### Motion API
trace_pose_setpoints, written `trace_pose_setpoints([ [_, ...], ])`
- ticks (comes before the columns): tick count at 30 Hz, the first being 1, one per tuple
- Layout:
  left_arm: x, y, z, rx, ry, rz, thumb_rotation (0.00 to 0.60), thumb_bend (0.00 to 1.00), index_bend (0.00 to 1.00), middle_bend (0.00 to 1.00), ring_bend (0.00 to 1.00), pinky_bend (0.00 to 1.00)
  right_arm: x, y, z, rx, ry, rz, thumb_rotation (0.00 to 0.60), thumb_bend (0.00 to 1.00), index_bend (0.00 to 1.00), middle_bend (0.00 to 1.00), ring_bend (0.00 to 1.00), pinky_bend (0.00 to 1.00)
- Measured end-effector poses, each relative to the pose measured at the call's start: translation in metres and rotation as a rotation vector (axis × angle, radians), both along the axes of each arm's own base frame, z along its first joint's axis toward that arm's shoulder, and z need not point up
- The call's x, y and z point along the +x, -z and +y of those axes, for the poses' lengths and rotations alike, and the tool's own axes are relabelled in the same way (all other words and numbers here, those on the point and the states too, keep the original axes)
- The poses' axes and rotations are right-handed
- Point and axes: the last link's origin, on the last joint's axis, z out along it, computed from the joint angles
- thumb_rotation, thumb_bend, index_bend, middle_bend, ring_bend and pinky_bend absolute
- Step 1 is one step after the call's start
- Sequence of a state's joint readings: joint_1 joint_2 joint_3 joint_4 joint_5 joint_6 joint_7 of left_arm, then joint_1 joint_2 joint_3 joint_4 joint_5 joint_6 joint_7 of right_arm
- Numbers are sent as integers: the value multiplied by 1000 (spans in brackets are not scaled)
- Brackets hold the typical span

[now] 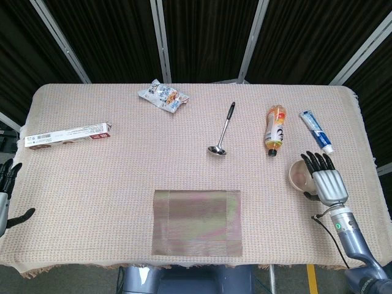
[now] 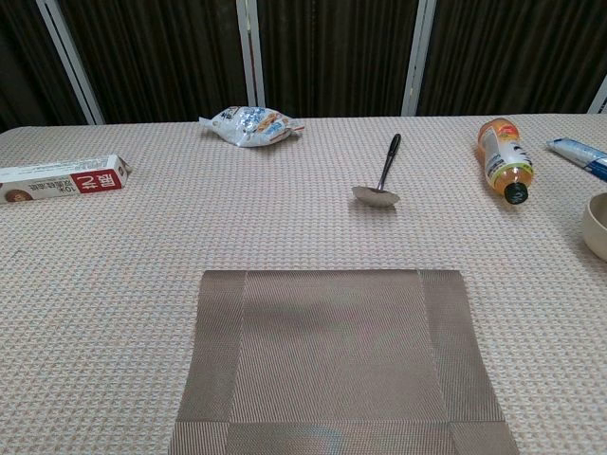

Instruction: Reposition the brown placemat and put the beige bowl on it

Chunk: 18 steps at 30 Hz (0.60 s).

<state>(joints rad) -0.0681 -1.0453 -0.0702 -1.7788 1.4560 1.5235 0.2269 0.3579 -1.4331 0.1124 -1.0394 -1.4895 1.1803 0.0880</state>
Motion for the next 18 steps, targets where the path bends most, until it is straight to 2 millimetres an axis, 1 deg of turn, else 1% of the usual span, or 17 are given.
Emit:
trace_pose_setpoints([
  [4, 5, 6, -1, -31, 33, -1, 600, 0, 0, 0, 0, 0, 15, -22, 14, -41, -39, -61, 600, 0, 0, 0, 0, 0],
  [9, 16, 18, -4, -85, 106, -3, 600, 0, 23, 0, 0, 0, 32, -52, 38, -82, -60, -135, 600, 0, 0, 0, 0, 0],
  [11, 22, 24, -5, -109, 144, -3, 600, 0, 56, 0, 0, 0, 35, -63, 49, -91, -55, -153, 600, 0, 0, 0, 0, 0],
  [13, 29, 34, -6, -147, 198, 0, 600, 0, 95, 0, 0, 0, 37, -70, 58, -93, -45, -167, 600, 0, 0, 0, 0, 0],
  [14, 33, 41, -6, -174, 231, 4, 600, 0, 109, 0, 0, 0, 38, -72, 63, -92, -39, -174, 600, 0, 0, 0, 0, 0],
  [17, 42, 60, -5, -249, 307, 25, 600, 0, 202, 0, 0, 0, 42, -75, 78, -89, -12, -206, 600, 0, 0, 0, 0, 0],
  [18, 46, 70, -4, -289, 340, 36, 600, 0, 237, 0, 0, 0, 43, -76, 82, -89, -4, -213, 600, 0, 0, 0, 0, 0],
])
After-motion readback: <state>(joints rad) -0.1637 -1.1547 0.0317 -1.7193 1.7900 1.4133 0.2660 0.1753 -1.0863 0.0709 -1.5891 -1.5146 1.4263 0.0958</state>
